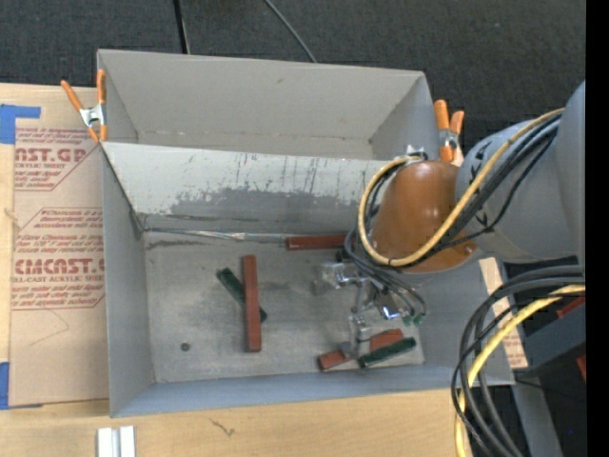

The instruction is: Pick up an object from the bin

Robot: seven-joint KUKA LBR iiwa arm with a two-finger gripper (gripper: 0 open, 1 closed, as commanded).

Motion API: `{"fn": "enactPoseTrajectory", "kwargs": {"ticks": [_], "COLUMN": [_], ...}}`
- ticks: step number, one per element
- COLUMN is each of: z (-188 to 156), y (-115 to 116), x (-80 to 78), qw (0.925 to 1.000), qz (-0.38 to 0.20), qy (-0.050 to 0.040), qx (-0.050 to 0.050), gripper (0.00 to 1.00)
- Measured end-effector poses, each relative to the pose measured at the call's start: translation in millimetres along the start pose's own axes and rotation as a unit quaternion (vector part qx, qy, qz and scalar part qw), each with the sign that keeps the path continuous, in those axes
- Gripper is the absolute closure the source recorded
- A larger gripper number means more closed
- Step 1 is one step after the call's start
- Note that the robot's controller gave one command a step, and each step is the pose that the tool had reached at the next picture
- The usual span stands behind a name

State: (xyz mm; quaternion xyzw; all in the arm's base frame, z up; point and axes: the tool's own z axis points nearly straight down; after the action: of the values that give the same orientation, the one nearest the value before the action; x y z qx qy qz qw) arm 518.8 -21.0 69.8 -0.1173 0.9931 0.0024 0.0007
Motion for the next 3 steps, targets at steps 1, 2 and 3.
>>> {"fn": "enactPoseTrajectory", "kwargs": {"ticks": [1,2,3], "z": [-2.7,-2.8,-2.8], "y": [-60.3,-23.7,-23.8], "x": [38.5,43.2,43.2], "qw": [0.9988,0.9992,0.9992], "qz": [-0.048,-0.041,-0.041], "qy": [-0.0001,0.0005,0.0005], "qx": [0.002,0.001,0.001], "gripper": [0.0,1.0,1.0]}}
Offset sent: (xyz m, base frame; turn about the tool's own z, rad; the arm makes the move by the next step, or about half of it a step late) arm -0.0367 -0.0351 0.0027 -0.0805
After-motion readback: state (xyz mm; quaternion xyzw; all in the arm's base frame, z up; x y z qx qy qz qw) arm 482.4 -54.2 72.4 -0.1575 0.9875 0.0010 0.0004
